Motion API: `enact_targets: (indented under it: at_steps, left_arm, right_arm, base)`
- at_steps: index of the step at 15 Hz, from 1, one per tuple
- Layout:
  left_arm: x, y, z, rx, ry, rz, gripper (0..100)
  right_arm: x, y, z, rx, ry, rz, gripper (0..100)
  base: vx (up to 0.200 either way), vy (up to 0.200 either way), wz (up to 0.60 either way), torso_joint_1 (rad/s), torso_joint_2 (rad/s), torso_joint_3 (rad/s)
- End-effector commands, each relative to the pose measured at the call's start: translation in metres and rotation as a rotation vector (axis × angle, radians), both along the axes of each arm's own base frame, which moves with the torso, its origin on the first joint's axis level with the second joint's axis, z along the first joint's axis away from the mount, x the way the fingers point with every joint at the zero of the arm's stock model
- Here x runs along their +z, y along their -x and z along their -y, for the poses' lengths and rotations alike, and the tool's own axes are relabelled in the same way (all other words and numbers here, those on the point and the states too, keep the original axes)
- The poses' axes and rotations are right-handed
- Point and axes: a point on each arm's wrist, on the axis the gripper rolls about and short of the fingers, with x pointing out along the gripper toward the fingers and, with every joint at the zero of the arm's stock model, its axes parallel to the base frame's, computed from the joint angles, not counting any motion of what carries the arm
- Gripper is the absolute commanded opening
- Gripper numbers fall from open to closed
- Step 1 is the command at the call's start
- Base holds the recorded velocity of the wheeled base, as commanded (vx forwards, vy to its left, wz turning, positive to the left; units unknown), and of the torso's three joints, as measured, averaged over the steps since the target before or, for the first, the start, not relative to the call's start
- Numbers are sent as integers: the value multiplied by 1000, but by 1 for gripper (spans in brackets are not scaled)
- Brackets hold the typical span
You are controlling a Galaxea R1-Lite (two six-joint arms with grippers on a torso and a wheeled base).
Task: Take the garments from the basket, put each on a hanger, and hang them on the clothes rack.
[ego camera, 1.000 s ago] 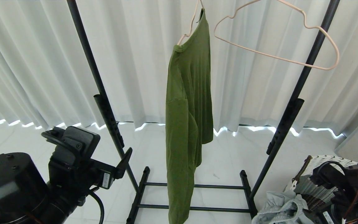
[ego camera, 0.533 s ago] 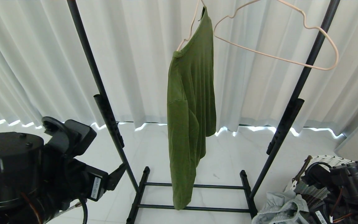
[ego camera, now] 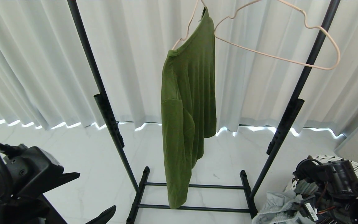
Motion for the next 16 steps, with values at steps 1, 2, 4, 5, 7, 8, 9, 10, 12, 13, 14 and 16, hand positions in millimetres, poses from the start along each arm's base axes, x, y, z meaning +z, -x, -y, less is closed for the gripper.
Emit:
enact_targets:
  at_steps: [1,2,4,5,7,8,9,10,12,13,14,16]
  left_arm:
    - [2,7,-6,-6,17,28,100]
    - [3,8,-7,-7,21,34,100]
    - [4,9,-8,-11,20,45,100]
    - [5,9,-8,-14,18,51,100]
    - [6,9,-8,-17,17,59,100]
    - [7,10,-8,-25,12,70,100]
    - [8,10,-8,-27,10,72,100]
    - [8,10,-8,-29,11,75,100]
    - [11,10,-8,-28,35,103,100]
    - [12,9,-8,-28,42,110,100]
    - [13,9,-7,-29,45,118,100]
    - [12,9,-7,-40,26,122,100]
  right_arm:
    - [-8,-3,-1,-2,16,-36,100]
    - [-9,-3,-1,-2,16,-37,100]
    - [-9,-2,-1,-2,17,-40,100]
    - [-9,-2,-1,-2,18,-41,100]
    - [-11,-2,-1,-3,22,-50,100]
    - [-14,-3,-1,-3,24,-61,100]
    - [-15,-4,-2,-1,21,-58,100]
    - [-19,-7,-5,5,22,-50,100]
    - [-24,-11,-5,-14,42,-47,100]
    - [-25,-11,-5,-21,48,-49,0]
    - [-26,-10,-4,-28,54,-51,0]
    - [-24,-6,-4,-24,56,-46,0]
  base:
    - [0,0,0,0,0,0]
    - [0,0,0,0,0,0]
    - [0,0,0,0,0,0]
    - [0,0,0,0,0,0]
    - [0,0,0,0,0,0]
    - [0,0,0,0,0,0]
    - [0,0,0,0,0,0]
    - [0,0,0,0,0,0]
    - [0,0,0,0,0,0]
    - [0,0,0,0,0,0]
    - [0,0,0,0,0,0]
    - [0,0,0,0,0,0]
